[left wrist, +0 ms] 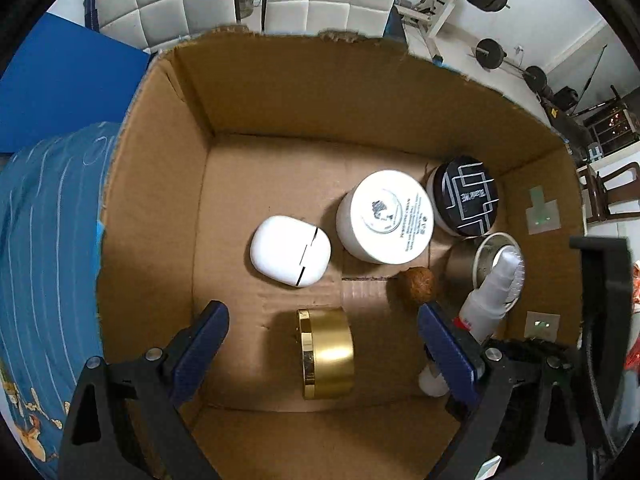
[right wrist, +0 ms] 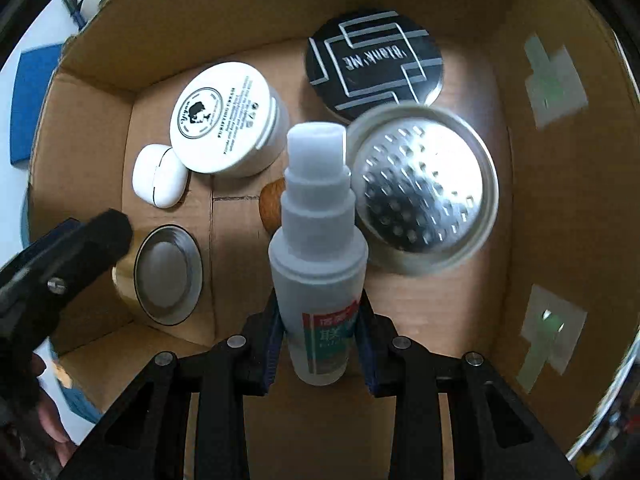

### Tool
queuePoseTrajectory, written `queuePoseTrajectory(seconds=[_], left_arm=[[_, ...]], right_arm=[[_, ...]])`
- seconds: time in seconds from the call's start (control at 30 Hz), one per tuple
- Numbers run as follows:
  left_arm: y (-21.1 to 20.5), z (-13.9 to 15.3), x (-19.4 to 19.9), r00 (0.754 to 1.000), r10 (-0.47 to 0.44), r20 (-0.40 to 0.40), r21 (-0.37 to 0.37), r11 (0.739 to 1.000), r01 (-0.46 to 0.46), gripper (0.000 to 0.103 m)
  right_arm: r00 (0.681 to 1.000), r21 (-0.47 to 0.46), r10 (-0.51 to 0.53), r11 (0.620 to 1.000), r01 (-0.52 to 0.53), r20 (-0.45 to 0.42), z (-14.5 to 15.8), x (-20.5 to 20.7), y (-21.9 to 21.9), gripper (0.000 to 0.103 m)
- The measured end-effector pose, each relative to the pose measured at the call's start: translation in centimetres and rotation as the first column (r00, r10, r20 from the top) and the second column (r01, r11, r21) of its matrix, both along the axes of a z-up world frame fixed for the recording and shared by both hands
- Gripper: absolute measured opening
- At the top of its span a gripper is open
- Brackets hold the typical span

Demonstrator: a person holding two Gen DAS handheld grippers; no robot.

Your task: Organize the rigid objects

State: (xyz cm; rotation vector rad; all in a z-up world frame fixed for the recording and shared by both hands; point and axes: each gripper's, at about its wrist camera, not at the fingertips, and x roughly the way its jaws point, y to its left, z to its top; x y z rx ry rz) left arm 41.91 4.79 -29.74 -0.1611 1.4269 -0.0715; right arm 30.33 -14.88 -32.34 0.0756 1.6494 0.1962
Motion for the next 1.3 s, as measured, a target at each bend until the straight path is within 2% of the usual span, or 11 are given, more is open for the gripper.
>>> queuePoseTrajectory(seconds=[0.2,0.27,0.37,0.43,0.53,0.63,0.77,0.9,1.0,1.3], left_arm=[[0.1,-0.9,0.1,1.000,0.005,-0.020,-0.009,1.000,-0.006,0.097],[0.1,-0.9,0.1,1.000,0.001,-0.022,-0.010,1.000,-0.002,0.097],[0.2,-0.5,-0.1,1.000,-0.002,-0.016,-0.007,1.000,0.001,0.097],[0.2,-0.2,-0.1,1.000,-0.001,-0.010,-0.010,1.000,0.001,0.097],[0.2,0.3,-0.4,1.000,-0.007,0.001,-0.002,1.000,0.007,0.097],[0.1,0.7,-0.9,1.000,-0.009,0.007,0.006,1.000,0.009,0.097],[-0.3,1.9,-1.6,0.999,-0.010,0.034,0.020,1.000,0.009,0.097],[-0.5,3.6,-2.5,0.998,-0.012,0.066,0.031,0.999,0.010,0.097],[-0.8,5.0,-3.3,0.995,-0.014,0.096,0.052,0.999,0.009,0.097],[-0.8,7.3,-4.2,0.991,0.001,0.132,0.079,0.997,-0.011,0.097]], right_arm=[[0.998,-0.049,0.025,0.998,-0.028,-0.054,-0.7,1.8,0.8,0.035],[0.998,-0.063,0.021,0.998,-0.026,-0.066,-0.9,2.1,0.9,0.038],[0.996,-0.057,-0.019,0.998,0.014,-0.086,-1.0,2.6,0.3,0.048],[0.996,-0.055,-0.031,0.998,0.026,-0.079,-0.9,2.5,-0.3,0.064],[0.997,-0.034,-0.044,0.999,0.042,-0.068,-0.3,2.1,-0.8,0.065],[0.999,-0.042,-0.030,0.999,0.029,-0.038,0.7,1.4,-0.6,0.073],[0.999,-0.061,-0.041,0.997,0.041,0.010,2.4,0.3,-0.7,0.074],[0.996,-0.090,-0.053,0.994,0.060,0.079,4.9,-0.6,-1.6,0.095],[0.990,-0.114,-0.050,0.991,0.066,0.131,6.8,-0.7,-2.0,0.103],[0.981,-0.129,-0.073,0.987,0.097,0.177,9.6,-2.0,-3.6,0.103]])
